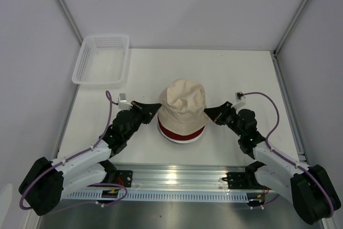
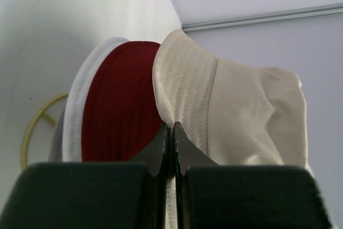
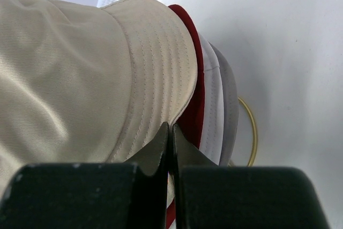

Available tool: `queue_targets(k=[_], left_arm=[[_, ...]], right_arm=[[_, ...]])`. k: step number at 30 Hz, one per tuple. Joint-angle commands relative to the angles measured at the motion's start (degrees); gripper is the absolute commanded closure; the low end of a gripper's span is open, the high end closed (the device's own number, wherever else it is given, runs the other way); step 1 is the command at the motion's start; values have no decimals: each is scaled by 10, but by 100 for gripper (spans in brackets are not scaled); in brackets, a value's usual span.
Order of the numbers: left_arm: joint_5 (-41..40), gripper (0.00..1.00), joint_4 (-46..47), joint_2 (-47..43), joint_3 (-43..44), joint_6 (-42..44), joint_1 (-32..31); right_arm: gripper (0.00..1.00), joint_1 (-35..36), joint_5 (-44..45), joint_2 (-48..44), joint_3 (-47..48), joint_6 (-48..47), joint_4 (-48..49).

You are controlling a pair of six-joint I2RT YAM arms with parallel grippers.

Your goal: Stack the hats

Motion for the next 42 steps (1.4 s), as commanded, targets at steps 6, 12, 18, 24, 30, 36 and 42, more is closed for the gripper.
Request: queue_targets(k=[6, 12, 18, 24, 30, 36, 42], left_arm=[[-40, 99, -167, -21, 48, 127, -2], [-71, 99, -252, 8, 72, 204, -56], [-100, 99, -310, 58, 61, 151, -101], [-141, 99, -348, 40, 32, 133, -127], [-183, 99, -316, 40, 9, 164, -149], [-245, 99, -286, 69, 21, 198, -170], [-304, 99, -225, 79, 22, 232, -170]], right_arm=[[100, 3, 47, 9, 39, -31, -86], [100, 6, 51, 24, 43, -47, -128], [100, 9, 60, 54, 62, -72, -169], [100, 17, 66, 69, 73, -85, -180], [100, 28, 99, 77, 70, -113, -182], [100, 37, 154, 107, 72, -147, -151], [100, 54, 208, 150, 79, -188, -70]])
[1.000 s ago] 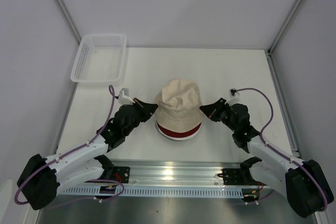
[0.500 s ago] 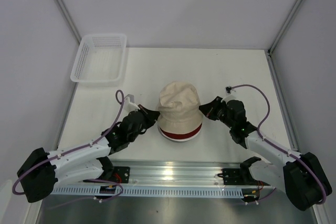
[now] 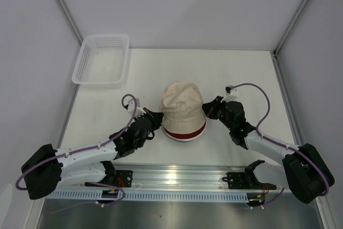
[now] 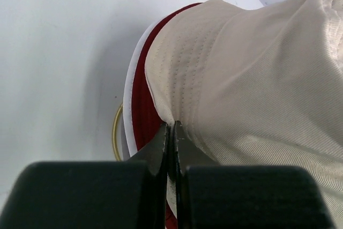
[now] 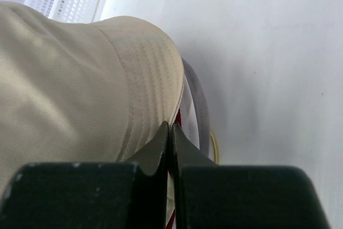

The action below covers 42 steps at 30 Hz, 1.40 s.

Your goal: Stack the hats

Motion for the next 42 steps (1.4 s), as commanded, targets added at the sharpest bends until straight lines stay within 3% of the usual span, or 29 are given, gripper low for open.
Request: queue_targets(k=[1, 9, 14, 21, 27, 32, 36, 42], left_arm=[[-70, 99, -51, 22, -34, 77, -1], [-123, 99, 78, 21, -65, 181, 4], [-48, 99, 179, 38, -74, 224, 41], [-13, 99, 206, 86, -36, 284, 75], [19, 99, 200, 112, -7, 268, 121], [21, 99, 225, 123, 22, 305, 133], [34, 99, 234, 126, 39, 330, 137], [35, 90, 147, 87, 59, 312, 138]], right_arm=[[100, 9, 99, 42, -5, -75, -13], [100, 26, 159, 67, -22, -116, 90], [100, 27, 157, 86, -20, -148, 145], [100, 27, 149, 142, 20, -143, 168], [100, 27, 161, 211, 59, -149, 199], [100, 27, 162, 246, 98, -163, 214], [100, 27, 148, 258, 132, -171, 201], [88, 13, 134, 235, 214, -131, 28]])
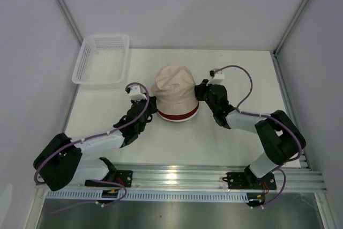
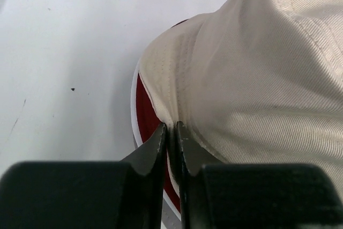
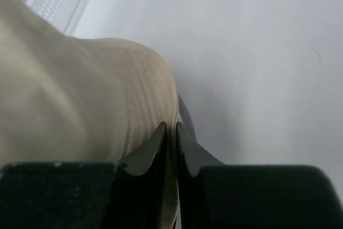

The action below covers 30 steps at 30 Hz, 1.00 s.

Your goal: Stack the hats

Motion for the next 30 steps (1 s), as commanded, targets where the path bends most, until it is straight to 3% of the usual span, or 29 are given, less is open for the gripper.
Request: queue_targets(k=[1, 5, 7, 9, 11, 14, 15, 19, 22, 23, 25, 30], left_arm=[[-6, 85, -69, -43, 26, 2, 5], [-13, 54, -106, -80, 2, -33, 6], [-17, 41, -126, -100, -3, -39, 6], [-21, 32, -151, -136, 1, -40, 8], [-30, 31, -201, -178, 17, -34, 12], [-46, 11, -282, -219, 45, -37, 20], [-49, 1, -304, -241, 52, -40, 25], [-14, 1, -420, -273, 110, -62, 84], [129, 1, -456, -275, 130, -57, 217], [195, 0, -457, -272, 138, -56, 242], [244, 1, -454, -255, 142, -62, 290], [310, 0, -458, -208, 163, -65, 307]], right_arm=[[84, -27, 2, -24, 56, 21, -148], [57, -73, -81, -62, 64, 64, -191], [36, -90, -110, -84, 70, 62, -218], [28, -95, -128, -98, 91, 52, -249], [22, -96, -124, -122, 107, 36, -298], [16, -97, -102, -163, 129, 20, -346], [13, -100, -100, -173, 131, 17, -353], [1, -104, -80, -225, 136, 0, -385], [0, -112, -85, -246, 132, -21, -376], [1, -116, -84, -248, 135, -28, -379], [1, -123, -77, -252, 142, -38, -388], [1, -124, -10, -260, 167, -75, -430]])
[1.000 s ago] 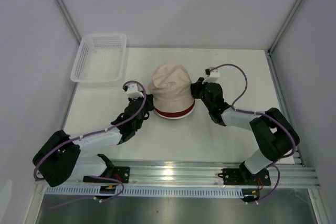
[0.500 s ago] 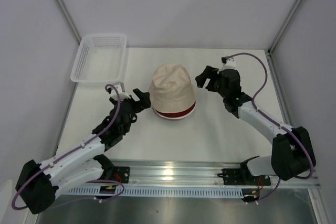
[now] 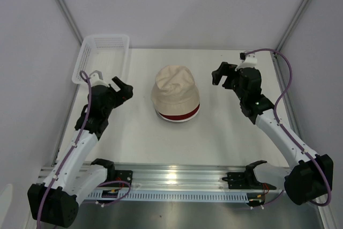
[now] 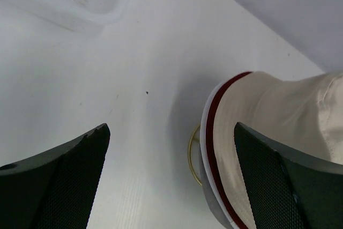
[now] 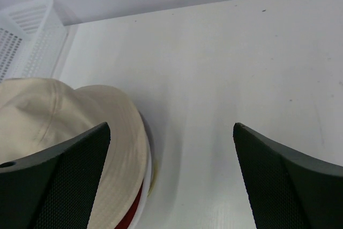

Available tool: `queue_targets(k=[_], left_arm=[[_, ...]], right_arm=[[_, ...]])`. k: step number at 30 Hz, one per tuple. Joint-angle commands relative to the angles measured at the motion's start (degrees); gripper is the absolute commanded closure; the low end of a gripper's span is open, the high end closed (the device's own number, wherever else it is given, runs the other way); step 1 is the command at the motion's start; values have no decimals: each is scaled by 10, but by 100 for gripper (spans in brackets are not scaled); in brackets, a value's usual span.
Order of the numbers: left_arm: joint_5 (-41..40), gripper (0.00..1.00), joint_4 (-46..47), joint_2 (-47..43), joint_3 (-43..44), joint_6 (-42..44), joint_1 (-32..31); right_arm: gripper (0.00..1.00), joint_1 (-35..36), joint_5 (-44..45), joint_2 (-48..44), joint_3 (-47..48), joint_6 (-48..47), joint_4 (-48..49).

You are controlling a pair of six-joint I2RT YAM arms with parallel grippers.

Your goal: Stack the hats

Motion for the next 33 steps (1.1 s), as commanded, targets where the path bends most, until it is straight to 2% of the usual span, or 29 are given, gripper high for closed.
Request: queue_targets(k=[1, 9, 17, 33], left_arm=[[94, 0, -33, 27, 37, -8, 5], [90, 1, -83, 38, 60, 18, 5], [75, 1, -50, -24, 24, 24, 6], [87, 1, -46, -24, 34, 34, 5]], right_arm=[[1, -2, 60, -14, 31, -35, -33], [1, -1, 54, -15, -14, -28, 36], [1, 1, 50, -47, -26, -33, 55], [1, -1, 78, -68, -44, -48, 64]])
